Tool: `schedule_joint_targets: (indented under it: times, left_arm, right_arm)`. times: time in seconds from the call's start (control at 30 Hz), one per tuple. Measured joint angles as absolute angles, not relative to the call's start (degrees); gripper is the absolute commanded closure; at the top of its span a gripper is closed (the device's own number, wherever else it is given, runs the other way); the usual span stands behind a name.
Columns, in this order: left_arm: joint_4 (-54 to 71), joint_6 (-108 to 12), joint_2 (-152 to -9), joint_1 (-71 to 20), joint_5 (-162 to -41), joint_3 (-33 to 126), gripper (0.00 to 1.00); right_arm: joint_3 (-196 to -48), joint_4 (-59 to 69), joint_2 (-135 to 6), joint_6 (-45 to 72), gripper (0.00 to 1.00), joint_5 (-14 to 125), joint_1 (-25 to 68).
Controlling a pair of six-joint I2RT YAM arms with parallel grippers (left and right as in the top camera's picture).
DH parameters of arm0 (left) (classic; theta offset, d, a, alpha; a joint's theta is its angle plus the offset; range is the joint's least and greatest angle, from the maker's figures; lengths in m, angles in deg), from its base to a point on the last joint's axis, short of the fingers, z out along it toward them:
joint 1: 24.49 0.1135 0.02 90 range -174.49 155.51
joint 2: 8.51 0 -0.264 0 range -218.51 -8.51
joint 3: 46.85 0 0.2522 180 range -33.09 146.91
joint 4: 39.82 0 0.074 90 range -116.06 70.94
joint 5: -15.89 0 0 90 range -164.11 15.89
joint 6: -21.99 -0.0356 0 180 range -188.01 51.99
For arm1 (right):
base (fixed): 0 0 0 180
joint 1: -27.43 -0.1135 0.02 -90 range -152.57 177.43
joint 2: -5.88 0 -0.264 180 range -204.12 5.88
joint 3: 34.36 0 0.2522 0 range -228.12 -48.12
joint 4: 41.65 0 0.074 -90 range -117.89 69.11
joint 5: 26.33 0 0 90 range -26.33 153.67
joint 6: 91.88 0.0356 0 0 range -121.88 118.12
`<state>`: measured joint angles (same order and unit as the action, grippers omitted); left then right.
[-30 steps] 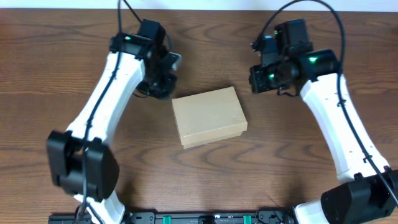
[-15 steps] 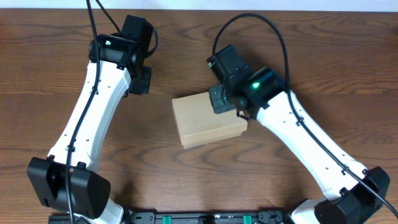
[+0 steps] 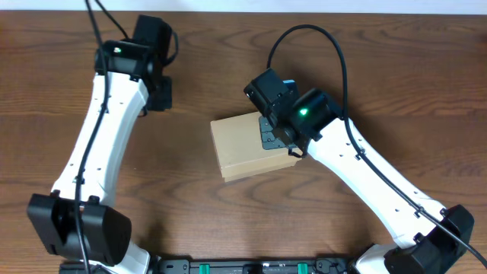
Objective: Pack container
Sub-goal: 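Press the closed lid down with the right gripper, raise left arm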
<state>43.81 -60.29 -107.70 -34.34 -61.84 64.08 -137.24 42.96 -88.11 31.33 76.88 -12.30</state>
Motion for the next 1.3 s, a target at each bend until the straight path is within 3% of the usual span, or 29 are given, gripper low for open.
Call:
schedule_joint_targets:
  times: [0.37,1.3]
  left_arm:
    - [43.19,-61.40,-105.04,-25.75,-64.88,64.08,0.66]
    - [44.20,-62.10,-105.04,-25.66,-66.37,64.08,0.66]
  right_arm:
    - [-134.49,40.90,-88.11,35.79,0.99,77.99,-12.52]
    - [-118.01,29.03,-87.30,40.18,0.99,75.22,-12.45]
